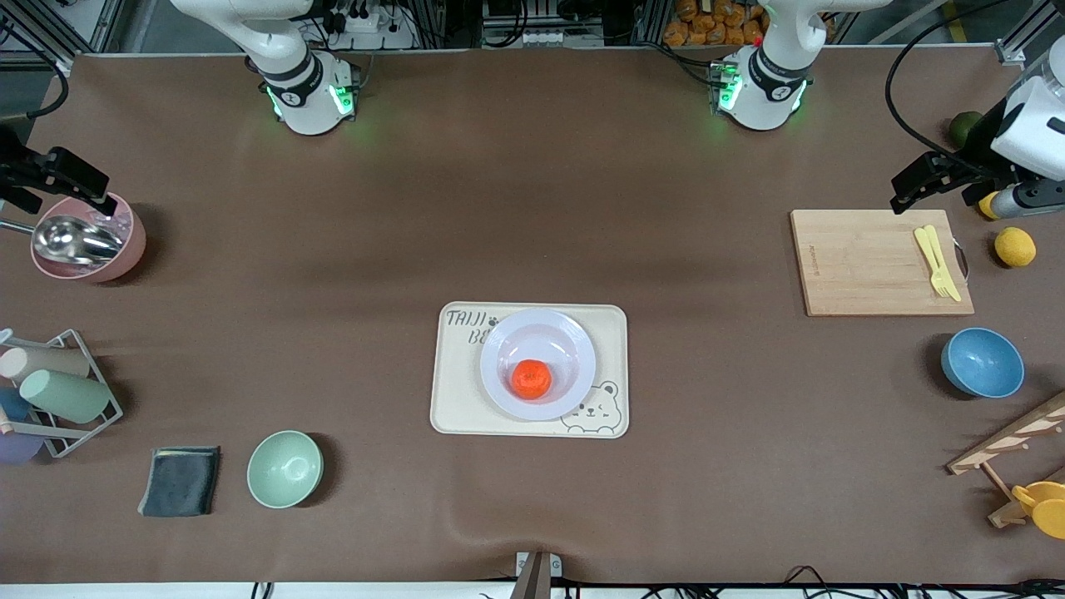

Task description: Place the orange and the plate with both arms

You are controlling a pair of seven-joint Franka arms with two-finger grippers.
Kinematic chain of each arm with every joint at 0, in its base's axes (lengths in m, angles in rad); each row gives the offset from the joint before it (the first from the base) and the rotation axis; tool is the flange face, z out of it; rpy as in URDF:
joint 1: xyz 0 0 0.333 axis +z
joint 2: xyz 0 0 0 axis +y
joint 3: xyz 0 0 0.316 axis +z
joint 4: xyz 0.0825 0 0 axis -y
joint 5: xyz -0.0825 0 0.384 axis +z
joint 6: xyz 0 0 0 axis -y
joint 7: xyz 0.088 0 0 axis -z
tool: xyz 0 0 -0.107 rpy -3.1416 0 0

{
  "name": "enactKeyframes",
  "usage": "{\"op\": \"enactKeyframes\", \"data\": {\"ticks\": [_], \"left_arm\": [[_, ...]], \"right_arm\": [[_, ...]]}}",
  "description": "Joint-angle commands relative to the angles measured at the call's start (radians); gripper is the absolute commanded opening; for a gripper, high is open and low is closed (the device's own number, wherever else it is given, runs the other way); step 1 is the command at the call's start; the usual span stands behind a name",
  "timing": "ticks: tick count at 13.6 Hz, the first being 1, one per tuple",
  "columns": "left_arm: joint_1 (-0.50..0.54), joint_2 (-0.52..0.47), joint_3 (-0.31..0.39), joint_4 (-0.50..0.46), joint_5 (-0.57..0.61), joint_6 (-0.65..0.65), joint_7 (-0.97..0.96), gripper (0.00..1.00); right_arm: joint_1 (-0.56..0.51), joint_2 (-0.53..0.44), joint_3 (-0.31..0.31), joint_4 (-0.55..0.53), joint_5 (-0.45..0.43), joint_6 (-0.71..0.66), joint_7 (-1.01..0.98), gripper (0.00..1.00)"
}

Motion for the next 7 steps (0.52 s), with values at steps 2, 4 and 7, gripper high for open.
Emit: {"op": "enactKeyframes", "data": {"ticks": [2,4,7], "left_arm": [[0.007,-0.011,-0.001,0.017,0.015,0.000,0.030,1.00],[0.008,0.000,-0.001,0.036,0.016,-0.013,0.031,1.00],[0.007,0.014,0.001,0.065,0.017,-0.036,0.030,1.00]], "right_arm": [[-0.031,0.014,0.013,0.022,-0.015,-0.012,-0.011,1.00],[-0.031,0.014,0.014,0.017,-0.016,-0.014,-0.014,1.00],[-0.031,0.021,0.014,0.011,-0.018,-0.014,-0.017,1.00]]}}
